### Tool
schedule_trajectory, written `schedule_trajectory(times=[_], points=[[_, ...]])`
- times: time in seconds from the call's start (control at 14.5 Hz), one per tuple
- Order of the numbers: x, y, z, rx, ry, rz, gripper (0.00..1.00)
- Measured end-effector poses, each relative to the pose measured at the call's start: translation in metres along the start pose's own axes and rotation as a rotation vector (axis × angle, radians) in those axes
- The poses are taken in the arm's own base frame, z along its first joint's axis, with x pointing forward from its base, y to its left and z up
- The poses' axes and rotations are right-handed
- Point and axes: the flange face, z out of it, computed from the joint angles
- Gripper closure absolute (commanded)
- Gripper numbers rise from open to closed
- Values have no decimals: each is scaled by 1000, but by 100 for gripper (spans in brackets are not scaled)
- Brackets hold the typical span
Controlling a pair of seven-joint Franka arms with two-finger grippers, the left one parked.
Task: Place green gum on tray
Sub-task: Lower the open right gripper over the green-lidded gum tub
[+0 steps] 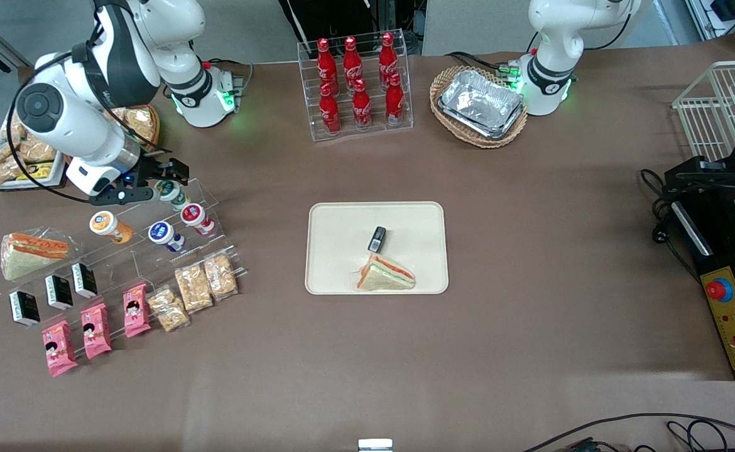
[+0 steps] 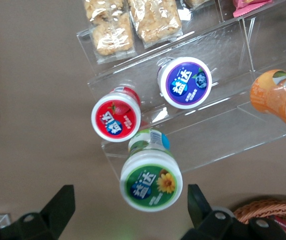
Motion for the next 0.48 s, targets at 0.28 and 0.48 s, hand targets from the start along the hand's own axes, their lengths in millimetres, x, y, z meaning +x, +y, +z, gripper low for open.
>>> schedule_trajectory(times=[0.28,0.48], points=[[-2,2,13,-21,11,-10,0],[-3,3,23,-23,27,-12,7]])
